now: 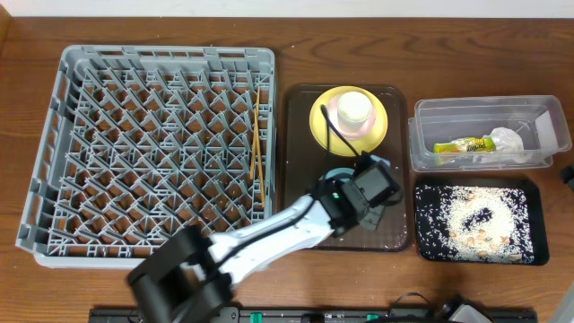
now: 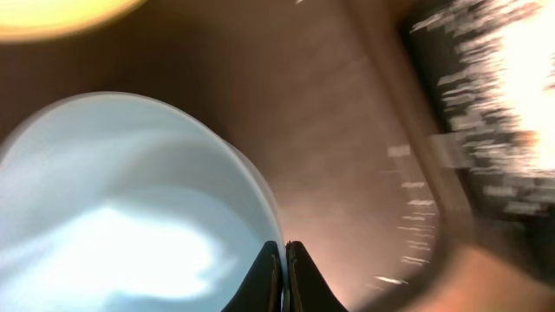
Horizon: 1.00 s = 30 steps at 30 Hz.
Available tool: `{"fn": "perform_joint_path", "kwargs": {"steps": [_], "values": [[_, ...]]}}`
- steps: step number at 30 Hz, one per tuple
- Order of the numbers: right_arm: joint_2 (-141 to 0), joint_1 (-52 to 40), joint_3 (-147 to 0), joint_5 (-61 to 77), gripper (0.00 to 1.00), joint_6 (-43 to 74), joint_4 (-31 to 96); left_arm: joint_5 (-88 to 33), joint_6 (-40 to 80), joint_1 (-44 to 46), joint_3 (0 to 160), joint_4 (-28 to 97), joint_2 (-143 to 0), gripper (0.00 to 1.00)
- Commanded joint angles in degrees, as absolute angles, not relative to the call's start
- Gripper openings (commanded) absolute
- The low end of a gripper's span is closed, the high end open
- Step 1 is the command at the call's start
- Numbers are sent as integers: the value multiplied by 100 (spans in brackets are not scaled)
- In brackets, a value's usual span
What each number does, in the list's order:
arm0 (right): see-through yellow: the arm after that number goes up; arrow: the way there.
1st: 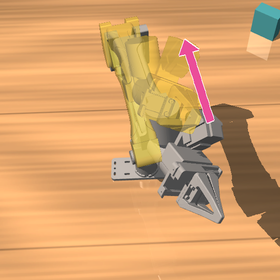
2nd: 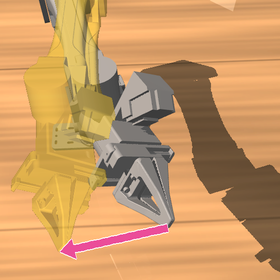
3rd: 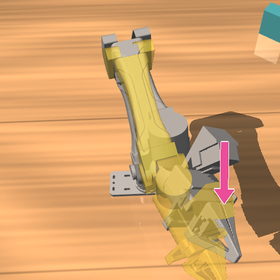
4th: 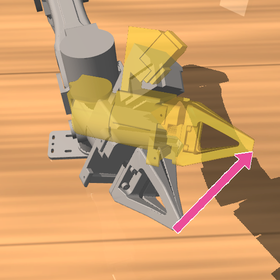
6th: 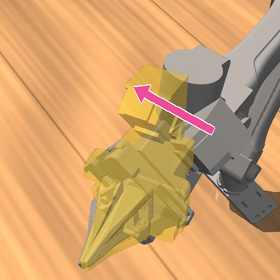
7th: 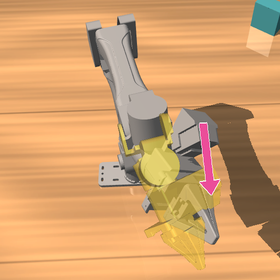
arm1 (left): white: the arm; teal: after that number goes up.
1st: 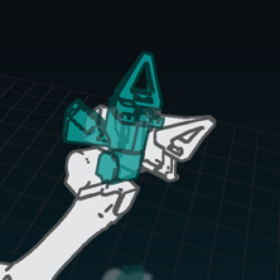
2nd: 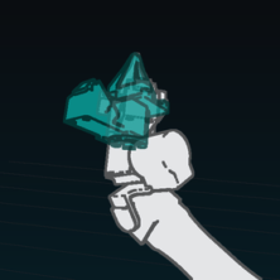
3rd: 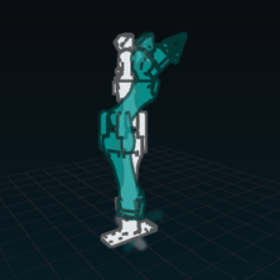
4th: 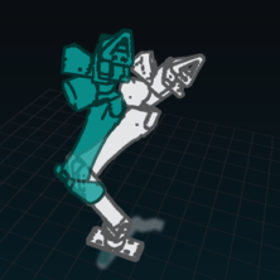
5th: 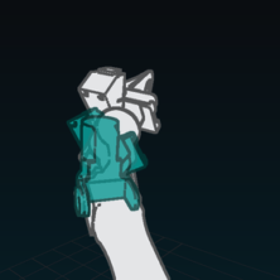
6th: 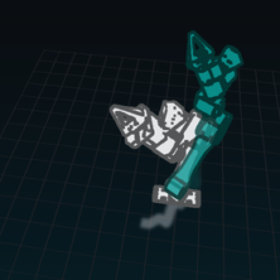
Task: Sort waste into correct bins and load items into the dishwasher rack
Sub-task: 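Lift the bowl and carry it left over the dish rack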
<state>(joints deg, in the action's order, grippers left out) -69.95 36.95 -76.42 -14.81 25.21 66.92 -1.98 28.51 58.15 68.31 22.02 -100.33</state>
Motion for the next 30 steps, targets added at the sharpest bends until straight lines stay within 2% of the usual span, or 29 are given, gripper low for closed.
{"fn": "perform_joint_path", "kwargs": {"steps": [1, 4, 8, 11, 16, 22, 30], "values": [[-6976, 3758, -7655, -1494, 99, 2521, 6709, -1175, 2906, 5443, 7140, 2106, -9341, 6], [-6976, 3758, -7655, -1494, 99, 2521, 6709, -2305, 3177, 4781, 7140, 1942, -8927, 6], [-6976, 3758, -7655, -1494, 99, 2521, 6709, -4001, 3739, 3470, 7142, 1500, -8678, 6], [-6976, 3758, -7655, -1494, 99, 2521, 6709, -5105, 4329, 2375, 7140, 790, -8731, 6], [-6976, 3758, -7655, -1494, 99, 2519, 6709, -6123, 5583, 856, 7140, -812, -9144, 6], [-6976, 3758, -7655, -1494, 99, 2521, 6709, -6908, 7502, -34, 7140, -3430, -10241, 6], [-6976, 3758, -7655, -1494, 99, 2521, 6709, -7411, 9126, -499, 7161, -5537, -11808, 6]]}}
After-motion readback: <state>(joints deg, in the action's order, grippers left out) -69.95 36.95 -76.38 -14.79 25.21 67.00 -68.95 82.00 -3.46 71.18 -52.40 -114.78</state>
